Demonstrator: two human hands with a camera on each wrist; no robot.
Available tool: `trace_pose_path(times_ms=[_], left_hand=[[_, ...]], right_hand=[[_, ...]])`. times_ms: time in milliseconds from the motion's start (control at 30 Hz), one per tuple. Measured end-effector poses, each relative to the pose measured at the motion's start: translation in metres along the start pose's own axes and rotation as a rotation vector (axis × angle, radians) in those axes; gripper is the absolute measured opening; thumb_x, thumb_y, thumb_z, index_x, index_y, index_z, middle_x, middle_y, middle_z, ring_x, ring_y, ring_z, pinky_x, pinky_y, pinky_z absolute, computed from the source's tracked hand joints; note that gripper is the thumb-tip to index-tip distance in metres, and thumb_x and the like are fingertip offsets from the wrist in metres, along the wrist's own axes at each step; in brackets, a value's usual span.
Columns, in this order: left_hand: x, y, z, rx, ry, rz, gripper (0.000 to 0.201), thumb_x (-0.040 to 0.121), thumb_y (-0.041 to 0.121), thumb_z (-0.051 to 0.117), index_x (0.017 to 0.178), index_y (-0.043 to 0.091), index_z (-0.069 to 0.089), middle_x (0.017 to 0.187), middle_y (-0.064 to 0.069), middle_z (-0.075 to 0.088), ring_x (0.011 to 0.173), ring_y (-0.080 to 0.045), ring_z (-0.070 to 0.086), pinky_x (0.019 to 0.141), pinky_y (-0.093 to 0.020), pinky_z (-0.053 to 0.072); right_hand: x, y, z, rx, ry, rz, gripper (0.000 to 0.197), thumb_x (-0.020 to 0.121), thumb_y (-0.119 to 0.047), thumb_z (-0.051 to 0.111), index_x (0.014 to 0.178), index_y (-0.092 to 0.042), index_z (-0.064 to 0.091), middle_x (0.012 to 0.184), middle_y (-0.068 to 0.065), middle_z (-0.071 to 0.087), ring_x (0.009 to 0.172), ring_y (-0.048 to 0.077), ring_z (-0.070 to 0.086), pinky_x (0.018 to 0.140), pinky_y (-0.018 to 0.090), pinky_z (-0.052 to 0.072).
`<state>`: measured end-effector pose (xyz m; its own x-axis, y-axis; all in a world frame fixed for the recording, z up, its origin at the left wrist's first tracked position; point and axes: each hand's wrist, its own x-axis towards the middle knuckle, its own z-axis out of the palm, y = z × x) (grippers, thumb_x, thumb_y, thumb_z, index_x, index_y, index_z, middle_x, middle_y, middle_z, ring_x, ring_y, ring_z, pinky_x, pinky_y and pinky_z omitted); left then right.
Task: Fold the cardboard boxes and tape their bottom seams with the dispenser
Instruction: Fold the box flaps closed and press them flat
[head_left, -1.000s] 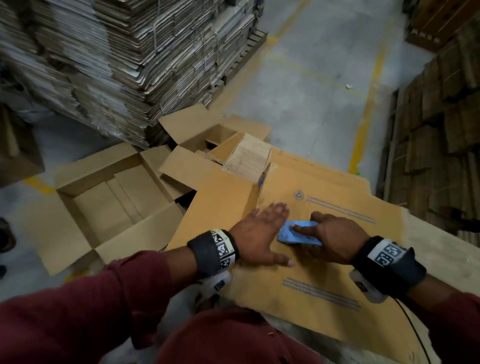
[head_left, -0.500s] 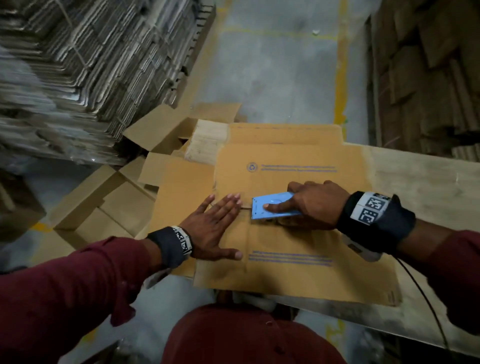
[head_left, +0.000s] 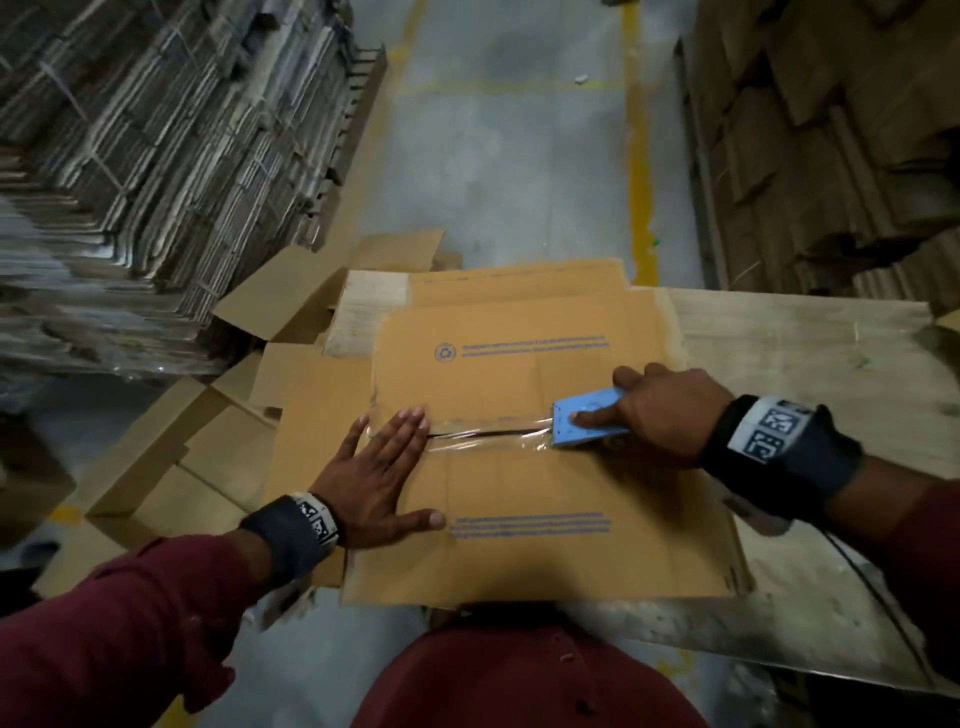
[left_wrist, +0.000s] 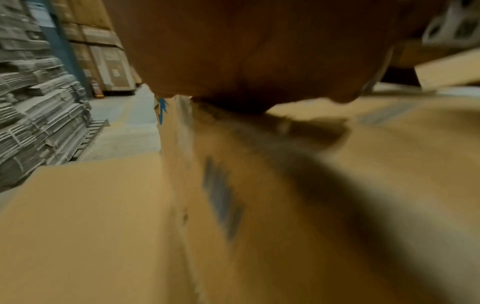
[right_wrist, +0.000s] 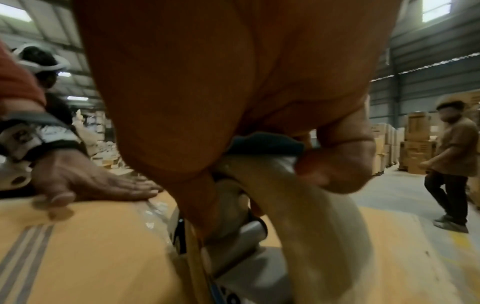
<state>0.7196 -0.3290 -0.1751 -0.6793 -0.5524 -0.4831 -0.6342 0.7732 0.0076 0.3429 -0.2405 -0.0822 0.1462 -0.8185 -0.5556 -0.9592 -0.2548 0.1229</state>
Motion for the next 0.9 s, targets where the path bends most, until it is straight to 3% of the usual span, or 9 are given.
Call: trace_pose_path(times_ms=[133,300,367,433,533,667,800,900], left_hand=[[0.007,0.038,-0.013,-0.04,-0.066,-0.173,0.124,0.073,0.102,0.002,0.156,0.016,-0.031,0.16,-0.001,-0.042,0.151,-0.02,-0.036,0.119,-0.059,-0.022],[0.055,0.137,-0.029,-0.158,-0.129,-0.03,0.129,0.072,0.104,0.009,0.16,0.016,-0.024,0.164,0.001,-0.036,0.152,-0.018,-0.033,0.118,-0.059,-0.024],[0.071,0.166,-0.035,-0.269,-0.143,-0.042,0.13,0.072,0.104,0.013,0.159,0.016,-0.026,0.164,0.003,-0.035,0.151,-0.016,-0.034,0.121,-0.058,-0.019],[0.072,0.167,-0.034,-0.265,-0.138,-0.063,0.126,0.074,0.102,0.014,0.159,0.017,-0.026,0.163,0.005,-0.036,0.153,-0.015,-0.03,0.122,-0.059,-0.016],[0.051,0.118,-0.021,-0.185,-0.085,-0.165,0.116,0.076,0.097,0.006,0.16,0.023,-0.024,0.162,0.009,-0.036,0.151,-0.009,-0.029,0.122,-0.058,-0.016],[0.022,0.063,-0.006,-0.1,-0.069,-0.252,0.116,0.081,0.097,0.007,0.161,0.019,-0.023,0.165,0.005,-0.033,0.155,-0.018,-0.025,0.122,-0.06,-0.016],[0.043,0.101,-0.019,-0.092,-0.066,-0.144,0.123,0.076,0.099,0.002,0.16,0.013,-0.023,0.165,-0.002,-0.035,0.154,-0.023,-0.029,0.122,-0.06,-0.015],[0.069,0.153,-0.033,-0.152,-0.108,-0.015,0.124,0.078,0.099,0.011,0.16,0.012,-0.022,0.164,-0.002,-0.034,0.156,-0.023,-0.025,0.123,-0.058,-0.013]], right_hand=[[-0.002,0.003,0.01,-0.017,-0.002,-0.034,0.05,0.108,-0.046,0.029,0.151,-0.065,0.011,0.137,0.009,0.035,0.113,0.034,0.048,0.07,0.04,0.04],[0.002,0.002,0.003,-0.019,0.002,-0.066,0.048,0.108,-0.045,0.032,0.152,-0.06,0.021,0.144,0.011,0.036,0.116,0.036,0.05,0.074,0.039,0.039],[0.004,0.002,0.004,-0.025,-0.005,-0.072,0.047,0.108,-0.044,0.032,0.152,-0.059,0.024,0.144,0.012,0.037,0.118,0.037,0.05,0.075,0.039,0.038],[0.005,0.005,0.004,-0.025,0.002,-0.082,0.046,0.109,-0.043,0.031,0.152,-0.059,0.025,0.142,0.012,0.039,0.117,0.037,0.051,0.075,0.038,0.037],[0.008,0.006,0.003,-0.032,0.021,-0.112,0.044,0.108,-0.045,0.032,0.151,-0.058,0.028,0.139,0.011,0.042,0.115,0.036,0.052,0.073,0.037,0.037],[0.015,0.001,0.002,-0.067,0.025,-0.13,0.045,0.107,-0.048,0.037,0.151,-0.057,0.031,0.137,0.011,0.044,0.114,0.034,0.054,0.073,0.035,0.037],[0.02,0.005,-0.001,-0.069,-0.007,-0.148,0.047,0.103,-0.058,0.04,0.15,-0.058,0.031,0.135,0.009,0.044,0.112,0.034,0.055,0.072,0.036,0.037],[0.02,0.004,-0.003,-0.064,-0.027,-0.172,0.051,0.1,-0.066,0.04,0.149,-0.056,0.034,0.132,0.009,0.045,0.11,0.035,0.056,0.073,0.037,0.04]])
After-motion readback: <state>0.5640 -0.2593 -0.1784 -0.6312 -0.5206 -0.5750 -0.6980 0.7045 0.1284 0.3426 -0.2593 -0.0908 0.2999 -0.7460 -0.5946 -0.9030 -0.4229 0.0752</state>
